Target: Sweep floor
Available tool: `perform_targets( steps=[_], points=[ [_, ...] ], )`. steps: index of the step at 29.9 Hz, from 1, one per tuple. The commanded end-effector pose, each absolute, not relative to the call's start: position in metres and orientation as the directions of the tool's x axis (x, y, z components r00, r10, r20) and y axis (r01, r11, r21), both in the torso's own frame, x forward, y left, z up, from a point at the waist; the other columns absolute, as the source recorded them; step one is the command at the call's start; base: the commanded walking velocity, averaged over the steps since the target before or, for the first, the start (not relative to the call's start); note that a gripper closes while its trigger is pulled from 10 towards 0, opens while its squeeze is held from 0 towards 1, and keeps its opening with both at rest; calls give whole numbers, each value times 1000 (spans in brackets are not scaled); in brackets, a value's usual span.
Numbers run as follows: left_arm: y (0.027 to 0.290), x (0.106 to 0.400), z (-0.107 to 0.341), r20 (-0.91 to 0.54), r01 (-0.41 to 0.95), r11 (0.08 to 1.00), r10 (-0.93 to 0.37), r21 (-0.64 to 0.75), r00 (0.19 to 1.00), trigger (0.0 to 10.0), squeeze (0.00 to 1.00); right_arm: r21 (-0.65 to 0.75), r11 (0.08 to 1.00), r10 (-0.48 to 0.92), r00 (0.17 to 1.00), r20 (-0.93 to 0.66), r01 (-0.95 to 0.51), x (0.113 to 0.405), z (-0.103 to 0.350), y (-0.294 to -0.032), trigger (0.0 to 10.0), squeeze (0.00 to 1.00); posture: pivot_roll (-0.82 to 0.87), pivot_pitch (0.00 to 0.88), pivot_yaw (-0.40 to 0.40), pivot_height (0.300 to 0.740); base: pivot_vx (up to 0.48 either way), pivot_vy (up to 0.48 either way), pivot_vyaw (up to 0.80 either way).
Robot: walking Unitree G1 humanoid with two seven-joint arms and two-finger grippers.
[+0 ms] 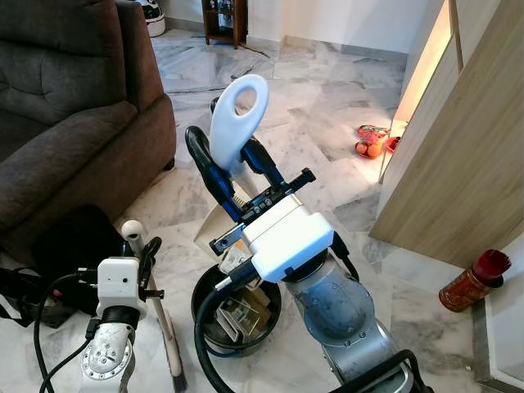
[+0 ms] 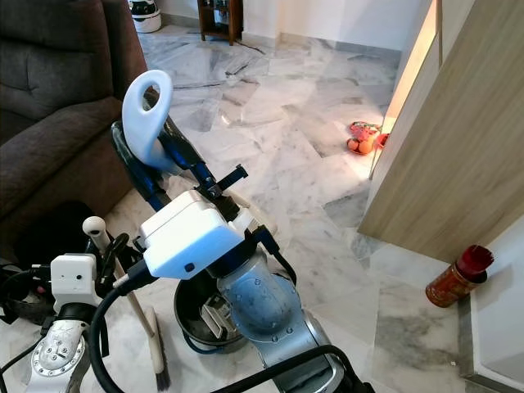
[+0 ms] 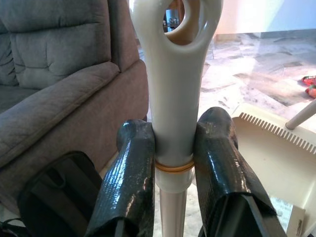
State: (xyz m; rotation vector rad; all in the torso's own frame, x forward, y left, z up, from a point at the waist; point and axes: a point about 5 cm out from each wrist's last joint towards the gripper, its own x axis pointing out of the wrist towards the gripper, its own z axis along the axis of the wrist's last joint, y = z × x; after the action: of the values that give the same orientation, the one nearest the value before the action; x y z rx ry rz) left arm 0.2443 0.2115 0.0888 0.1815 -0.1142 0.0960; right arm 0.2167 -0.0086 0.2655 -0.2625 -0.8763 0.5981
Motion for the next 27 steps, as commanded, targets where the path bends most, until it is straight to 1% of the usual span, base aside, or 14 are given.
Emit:
perform_targets(
  steps=[1,2,3,9,11,14,17,20,21,25,26,27],
  points=[
    [210,247,98,169,-96,978,65,184,983,10000,0,-442,799,595,429,679,-409,207,276,-6,10000,0,114,109,0,740,0,0,0],
    [210,247,98,169,-96,978,64,184,983,10000,0,-415,791,602,450,659,-450,209,272,-5,10000,0,114,109,0,740,0,0,0],
    [210,247,98,169,-95,978,64,184,983,10000,0,-410,791,601,454,658,-454,209,272,-5,10000,0,114,109,0,740,0,0,0],
    [210,247,98,169,-95,978,64,184,984,10000,0,-415,794,600,460,655,-444,211,271,-5,10000,0,114,111,-2,740,0,0,0],
    [210,247,98,169,-95,978,64,184,984,10000,0,-418,801,594,475,650,-429,213,269,-6,10000,0,114,110,-3,740,0,0,0],
    [209,247,97,169,-95,979,63,182,984,10000,0,-419,820,570,505,648,-389,220,268,-11,10000,0,114,110,-4,740,0,0,0],
    [208,247,97,170,-94,979,63,182,984,10000,0,-406,850,527,539,657,-335,233,271,-21,10000,0,112,107,-3,740,0,0,0],
    [208,247,97,169,-93,979,62,182,984,10000,0,-383,888,458,575,678,-254,244,276,-32,10000,0,113,107,-3,740,0,0,0],
    [208,247,97,170,-93,979,62,182,984,10000,0,-398,893,440,585,681,-208,249,277,-37,10000,0,113,107,-3,740,0,0,0],
    [208,247,97,169,-94,979,63,181,984,10000,0,-401,903,404,624,669,-155,261,271,-48,10000,0,107,108,-4,740,0,0,0],
    [207,247,97,169,-93,979,62,180,984,10000,0,-411,903,390,640,662,-125,266,269,-53,10000,0,109,109,-5,740,0,0,0],
    [206,247,97,170,-91,980,60,177,984,10000,0,-409,910,350,666,659,-73,274,267,-64,10000,0,109,109,-5,740,0,0,0]
  ],
)
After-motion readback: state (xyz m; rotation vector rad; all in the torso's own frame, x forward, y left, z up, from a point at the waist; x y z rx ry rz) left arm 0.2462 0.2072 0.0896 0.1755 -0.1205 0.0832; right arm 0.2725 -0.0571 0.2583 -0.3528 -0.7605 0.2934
